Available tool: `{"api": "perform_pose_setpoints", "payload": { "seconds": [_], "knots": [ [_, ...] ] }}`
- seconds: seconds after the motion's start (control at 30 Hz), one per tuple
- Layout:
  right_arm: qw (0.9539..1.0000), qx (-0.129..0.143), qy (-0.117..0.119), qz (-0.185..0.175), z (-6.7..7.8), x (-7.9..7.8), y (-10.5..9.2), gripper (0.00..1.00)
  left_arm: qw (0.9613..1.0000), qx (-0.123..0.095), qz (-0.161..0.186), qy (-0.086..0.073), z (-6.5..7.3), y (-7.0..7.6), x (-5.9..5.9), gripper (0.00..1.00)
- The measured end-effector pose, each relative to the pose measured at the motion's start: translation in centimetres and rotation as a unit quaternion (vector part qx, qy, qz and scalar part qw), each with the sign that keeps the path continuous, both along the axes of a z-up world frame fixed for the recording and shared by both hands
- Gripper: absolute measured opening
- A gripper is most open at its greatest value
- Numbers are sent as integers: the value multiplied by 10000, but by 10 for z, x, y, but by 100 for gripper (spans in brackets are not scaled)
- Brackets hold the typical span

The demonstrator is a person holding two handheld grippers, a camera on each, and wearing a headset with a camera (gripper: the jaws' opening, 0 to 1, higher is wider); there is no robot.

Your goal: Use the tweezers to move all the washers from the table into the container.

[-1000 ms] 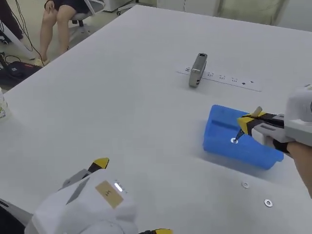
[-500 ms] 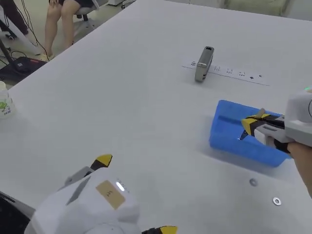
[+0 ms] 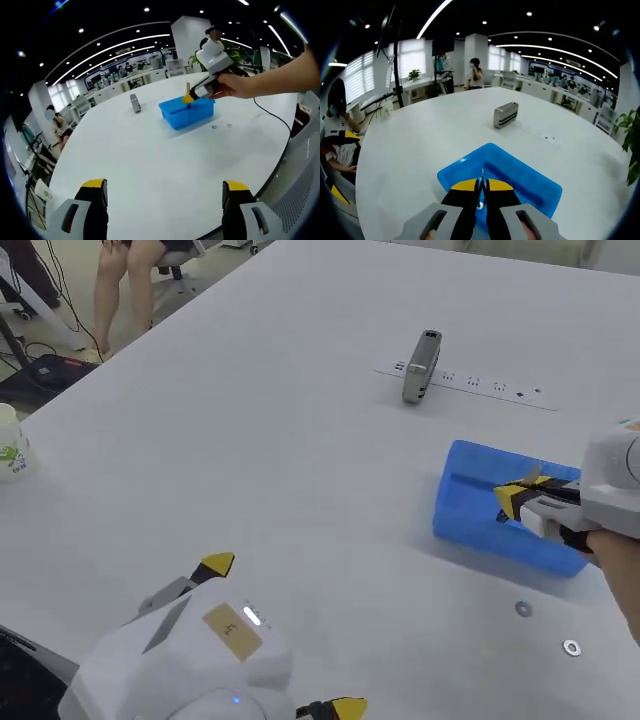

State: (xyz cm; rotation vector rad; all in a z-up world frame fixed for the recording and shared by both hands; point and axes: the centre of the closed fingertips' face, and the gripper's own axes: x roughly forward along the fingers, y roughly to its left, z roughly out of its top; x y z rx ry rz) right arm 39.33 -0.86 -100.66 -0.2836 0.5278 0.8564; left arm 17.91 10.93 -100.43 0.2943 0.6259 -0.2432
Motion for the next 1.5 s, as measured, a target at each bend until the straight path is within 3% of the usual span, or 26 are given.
{"api": "perform_pose_setpoints", "payload": {
  "seconds": [0.23,0.57,0.8,0.97,1.5],
  "knots": [
    [10000,18,-76,-26,12,-2,-2,2,10000,21,-15,-13,0,0,0,97],
    [9987,255,-424,100,55,-14,-10,2,10000,24,-42,-62,2,-1,1,97],
    [9981,362,-465,158,63,-29,-18,2,10000,18,-18,-84,2,0,1,98],
    [9983,396,-382,176,59,-44,-24,2,10000,31,-42,-59,1,-1,1,98],
    [9998,143,153,-15,12,-69,-47,2,9999,60,-83,-12,-1,-2,0,98]
  ]
}}
